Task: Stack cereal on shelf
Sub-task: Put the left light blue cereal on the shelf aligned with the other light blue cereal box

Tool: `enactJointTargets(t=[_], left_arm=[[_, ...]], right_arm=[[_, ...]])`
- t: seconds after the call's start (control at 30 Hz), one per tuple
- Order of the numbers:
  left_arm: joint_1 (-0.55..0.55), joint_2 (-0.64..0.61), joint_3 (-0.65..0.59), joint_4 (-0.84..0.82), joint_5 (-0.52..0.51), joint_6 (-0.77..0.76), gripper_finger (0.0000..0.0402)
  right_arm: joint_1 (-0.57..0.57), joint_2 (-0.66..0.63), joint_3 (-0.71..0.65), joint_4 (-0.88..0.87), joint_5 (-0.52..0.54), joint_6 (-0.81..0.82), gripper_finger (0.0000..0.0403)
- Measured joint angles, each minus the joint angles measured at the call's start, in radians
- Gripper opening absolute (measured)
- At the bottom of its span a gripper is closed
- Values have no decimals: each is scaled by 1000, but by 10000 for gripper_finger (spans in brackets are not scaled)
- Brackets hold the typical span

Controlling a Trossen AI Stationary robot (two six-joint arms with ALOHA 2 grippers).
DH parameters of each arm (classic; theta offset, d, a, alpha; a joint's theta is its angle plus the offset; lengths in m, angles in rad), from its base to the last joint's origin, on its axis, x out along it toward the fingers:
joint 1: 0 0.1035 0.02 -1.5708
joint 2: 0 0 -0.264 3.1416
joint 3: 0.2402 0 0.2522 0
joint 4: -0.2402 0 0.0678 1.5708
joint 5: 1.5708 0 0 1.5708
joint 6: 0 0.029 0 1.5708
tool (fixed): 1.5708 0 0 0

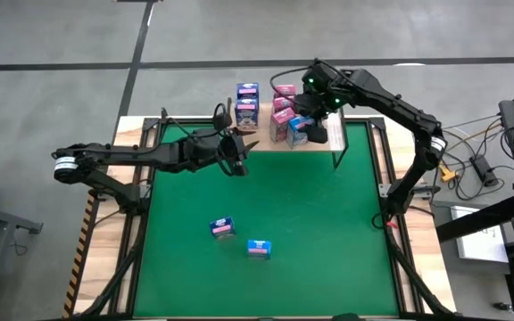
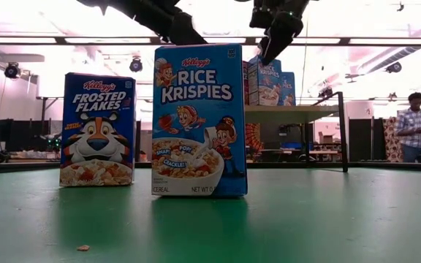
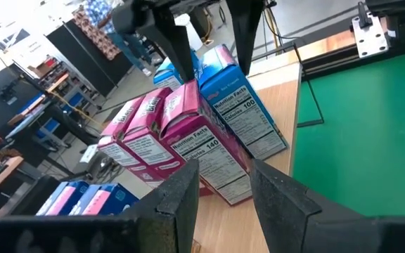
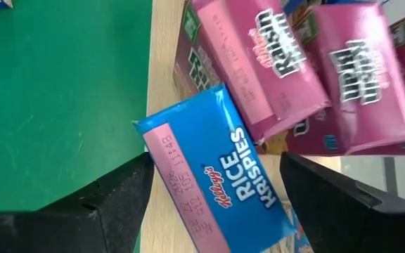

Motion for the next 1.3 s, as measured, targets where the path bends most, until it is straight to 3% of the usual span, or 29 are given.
enactJointTargets(t=[0.17,0.73,0.9,1.3], left_arm=[[1,0,0,4,0,17,112],[1,0,0,19,0,55,112],[1,0,0,19,0,55,112],[1,0,0,15,1,47,112]], right_arm=[[0,9,0,-18,2,1,282],[0,5,31,-129,13,47,176],[-1,-12,40,-168,124,63,164],[-66,-30,40,-159,130,51,160]])
